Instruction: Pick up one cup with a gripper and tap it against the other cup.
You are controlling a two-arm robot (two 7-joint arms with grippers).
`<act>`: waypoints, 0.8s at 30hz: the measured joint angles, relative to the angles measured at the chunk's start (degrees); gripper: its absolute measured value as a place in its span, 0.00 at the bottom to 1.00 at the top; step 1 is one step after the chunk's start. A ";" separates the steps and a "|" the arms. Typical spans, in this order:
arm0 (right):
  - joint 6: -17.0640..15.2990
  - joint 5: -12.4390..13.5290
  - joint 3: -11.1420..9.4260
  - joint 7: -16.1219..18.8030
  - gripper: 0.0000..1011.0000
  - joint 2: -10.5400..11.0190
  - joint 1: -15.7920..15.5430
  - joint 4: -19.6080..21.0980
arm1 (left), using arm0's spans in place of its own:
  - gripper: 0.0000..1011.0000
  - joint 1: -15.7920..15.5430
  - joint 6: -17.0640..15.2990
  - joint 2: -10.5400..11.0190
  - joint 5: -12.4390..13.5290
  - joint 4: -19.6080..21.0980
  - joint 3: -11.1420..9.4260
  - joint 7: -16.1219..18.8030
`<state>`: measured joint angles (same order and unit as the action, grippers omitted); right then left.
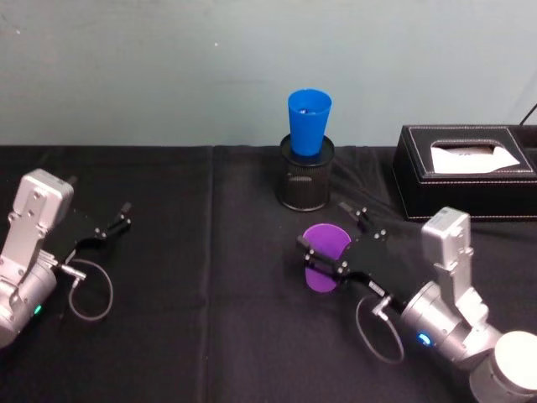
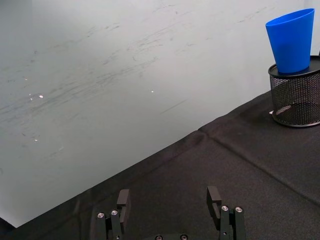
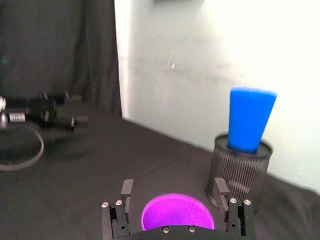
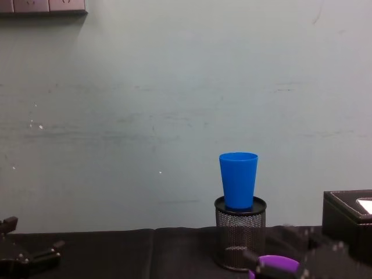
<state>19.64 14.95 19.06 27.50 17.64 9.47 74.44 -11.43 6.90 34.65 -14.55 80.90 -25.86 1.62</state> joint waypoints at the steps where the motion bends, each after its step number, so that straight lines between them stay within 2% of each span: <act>1: 0.03 0.55 -0.45 -0.10 0.99 0.07 -0.42 1.37 | 0.99 0.00 0.00 0.00 0.00 0.00 0.00 0.00; 7: -0.52 2.62 -2.28 -0.80 0.99 0.27 -1.84 5.70 | 0.99 0.00 0.00 0.00 0.00 0.00 0.00 0.00; 10: -1.84 2.76 -3.31 -2.72 0.99 0.08 -2.57 7.07 | 0.99 0.00 0.00 0.00 0.00 0.00 0.00 0.00; 13: -3.29 1.67 -4.55 -6.07 0.99 -0.56 -3.36 7.59 | 0.99 0.00 0.00 0.00 0.00 0.00 0.00 0.00; 16: -4.95 -0.24 -6.41 -10.93 0.99 -1.97 -4.36 7.54 | 0.99 0.00 0.00 0.00 0.00 0.00 0.00 0.00; 20: -5.46 -2.23 -8.09 -15.21 0.99 -3.44 -4.85 6.38 | 0.99 0.00 0.00 0.00 0.00 0.00 0.00 0.00; 24: -5.79 -3.46 -9.14 -17.52 0.99 -4.42 -4.75 5.16 | 0.99 0.00 0.00 0.00 0.00 0.00 0.00 0.00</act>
<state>13.85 11.49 9.91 9.98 13.23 4.72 79.60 -11.43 6.91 34.65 -14.55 80.90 -25.86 1.62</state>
